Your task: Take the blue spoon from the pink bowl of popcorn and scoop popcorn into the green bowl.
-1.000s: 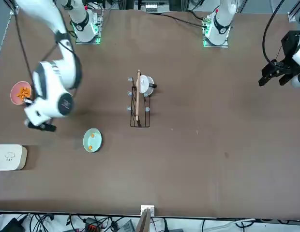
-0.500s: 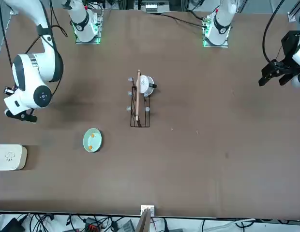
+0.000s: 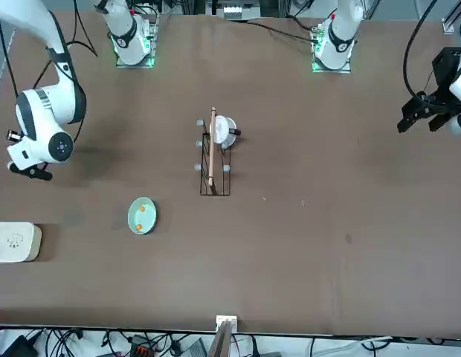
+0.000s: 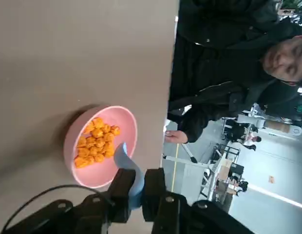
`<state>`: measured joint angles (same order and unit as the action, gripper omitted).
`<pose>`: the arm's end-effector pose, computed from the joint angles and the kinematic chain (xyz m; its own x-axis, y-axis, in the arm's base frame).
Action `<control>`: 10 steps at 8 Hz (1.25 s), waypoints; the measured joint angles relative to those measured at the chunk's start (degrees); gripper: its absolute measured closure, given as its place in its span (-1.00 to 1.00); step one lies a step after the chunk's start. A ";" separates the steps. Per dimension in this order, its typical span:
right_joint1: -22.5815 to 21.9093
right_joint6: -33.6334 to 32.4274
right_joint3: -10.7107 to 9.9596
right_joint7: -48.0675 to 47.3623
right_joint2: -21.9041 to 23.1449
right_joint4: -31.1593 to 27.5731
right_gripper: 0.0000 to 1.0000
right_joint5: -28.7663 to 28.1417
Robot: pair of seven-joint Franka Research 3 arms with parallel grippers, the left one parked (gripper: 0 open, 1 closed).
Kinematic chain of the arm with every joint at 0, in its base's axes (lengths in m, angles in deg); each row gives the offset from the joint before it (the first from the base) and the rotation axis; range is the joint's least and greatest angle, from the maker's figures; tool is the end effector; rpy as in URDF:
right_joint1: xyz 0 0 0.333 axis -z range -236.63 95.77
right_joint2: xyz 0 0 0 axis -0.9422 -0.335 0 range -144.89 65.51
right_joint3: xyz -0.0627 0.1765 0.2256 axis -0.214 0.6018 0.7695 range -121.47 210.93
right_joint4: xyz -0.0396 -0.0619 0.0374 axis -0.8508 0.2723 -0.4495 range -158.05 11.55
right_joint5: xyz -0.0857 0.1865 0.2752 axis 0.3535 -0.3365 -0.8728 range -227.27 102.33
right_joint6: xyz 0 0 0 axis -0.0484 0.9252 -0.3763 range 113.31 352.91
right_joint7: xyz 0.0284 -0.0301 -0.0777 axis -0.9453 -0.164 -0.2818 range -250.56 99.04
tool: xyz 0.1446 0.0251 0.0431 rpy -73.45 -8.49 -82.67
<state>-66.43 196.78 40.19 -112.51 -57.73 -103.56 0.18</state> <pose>0.4711 -0.1757 0.2521 0.9682 -0.1932 -0.1593 0.0342 -0.5281 0.8485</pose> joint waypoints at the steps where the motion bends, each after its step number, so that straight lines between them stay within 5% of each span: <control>1: 0.53 1.84 0.03 -2.09 -0.29 -1.36 0.74 1.56; 4: 4.03 5.52 0.07 -5.07 -1.37 -4.04 0.68 8.41; 9: 4.94 6.20 1.52 -5.98 -1.06 -3.54 -0.99 7.02; 10: 3.83 5.68 2.08 -5.96 -0.08 -3.09 -1.00 2.73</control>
<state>-62.60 202.46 42.27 -118.47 -57.81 -106.65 2.92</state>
